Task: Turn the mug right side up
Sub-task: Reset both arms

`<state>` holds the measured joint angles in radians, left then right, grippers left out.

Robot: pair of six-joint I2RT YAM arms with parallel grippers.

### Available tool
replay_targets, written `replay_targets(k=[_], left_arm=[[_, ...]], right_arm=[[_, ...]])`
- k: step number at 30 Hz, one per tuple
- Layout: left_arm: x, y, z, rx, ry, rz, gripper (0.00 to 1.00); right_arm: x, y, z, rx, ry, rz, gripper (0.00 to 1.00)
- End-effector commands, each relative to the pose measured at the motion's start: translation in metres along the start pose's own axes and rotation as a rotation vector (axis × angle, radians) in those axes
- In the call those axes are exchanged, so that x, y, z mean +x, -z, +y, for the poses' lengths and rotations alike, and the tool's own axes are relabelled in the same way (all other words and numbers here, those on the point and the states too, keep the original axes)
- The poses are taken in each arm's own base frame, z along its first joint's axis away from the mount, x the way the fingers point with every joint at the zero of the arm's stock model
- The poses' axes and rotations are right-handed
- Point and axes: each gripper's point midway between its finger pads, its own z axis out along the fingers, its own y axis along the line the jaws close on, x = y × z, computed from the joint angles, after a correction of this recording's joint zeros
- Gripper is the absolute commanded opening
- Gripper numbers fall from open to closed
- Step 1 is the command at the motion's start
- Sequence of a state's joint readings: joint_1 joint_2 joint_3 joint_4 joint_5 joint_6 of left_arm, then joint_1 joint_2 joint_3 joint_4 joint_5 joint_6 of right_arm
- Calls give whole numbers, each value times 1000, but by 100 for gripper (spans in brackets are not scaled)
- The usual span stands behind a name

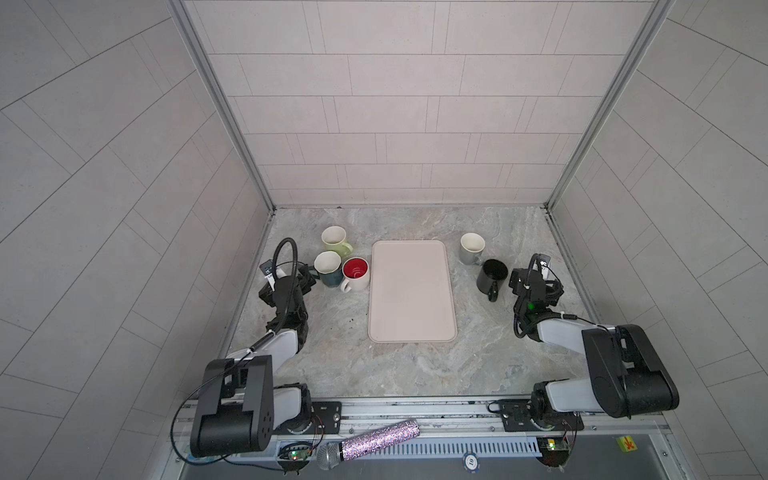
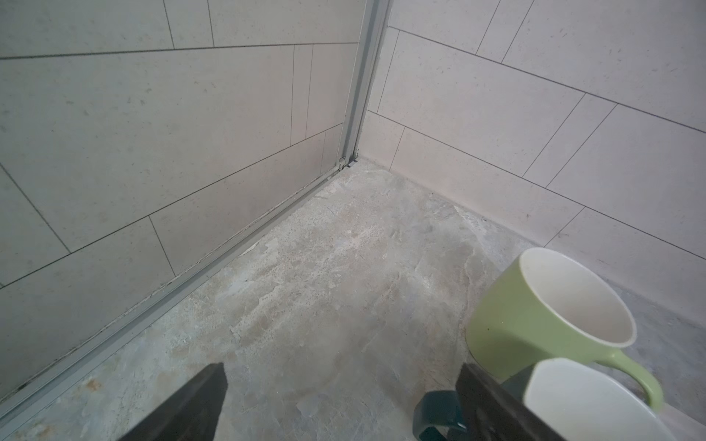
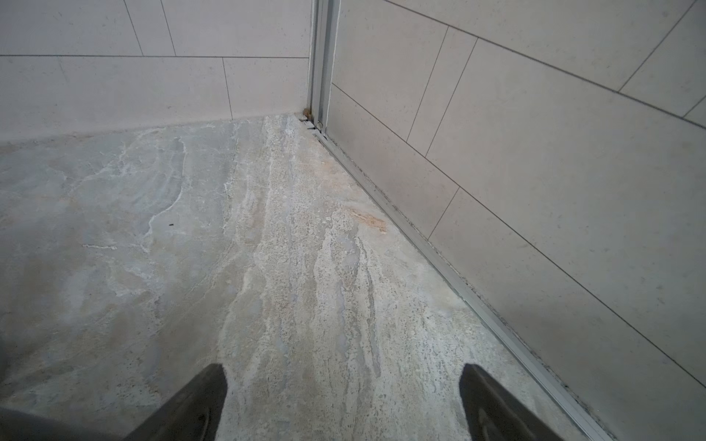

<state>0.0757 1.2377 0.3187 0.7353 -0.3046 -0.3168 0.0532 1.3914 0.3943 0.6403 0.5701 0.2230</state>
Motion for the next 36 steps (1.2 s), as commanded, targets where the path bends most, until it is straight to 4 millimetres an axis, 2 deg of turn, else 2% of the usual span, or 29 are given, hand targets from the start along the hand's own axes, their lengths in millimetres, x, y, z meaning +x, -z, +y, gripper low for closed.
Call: replay_targets(k=[1, 2, 5, 6, 7, 10, 20, 28, 31, 33, 35, 36], left_arm=[[-7, 6, 5, -7, -15, -61, 100], [-6, 6, 7, -12, -28, -64, 100], [-7, 1, 11, -45, -33, -65, 100], [0, 1, 11, -38, -48, -34, 100], [-8, -2, 3, -14, -49, -40, 100], [-1, -3, 0, 9, -81, -18, 100], [27, -18, 3, -2, -103, 25, 100], [30, -20, -6, 45, -125, 39, 100], [35, -24, -18, 93, -165, 73, 100], [42, -26, -38, 178, -220, 107, 100], [60, -29, -58, 287, -277, 160, 100], [59, -33, -63, 286, -291, 128, 100]], right_arm=[[-8, -3, 0, 13, -10, -45, 97], [-7, -6, 3, 0, -18, -55, 97], [-8, -7, 30, -50, 114, -40, 97], [-9, -8, 37, -56, 142, -43, 97], [-11, -8, 40, -50, 153, -60, 97], [-10, -6, 47, -67, 180, -61, 97], [-9, -6, 48, -68, 186, -58, 97], [-8, -1, 49, -103, 174, -89, 97], [-8, 8, 49, -137, 158, -137, 98], [-8, 7, 49, -134, 157, -136, 98], [-8, 8, 49, -135, 158, -136, 99], [-8, 8, 50, -136, 158, -136, 99]])
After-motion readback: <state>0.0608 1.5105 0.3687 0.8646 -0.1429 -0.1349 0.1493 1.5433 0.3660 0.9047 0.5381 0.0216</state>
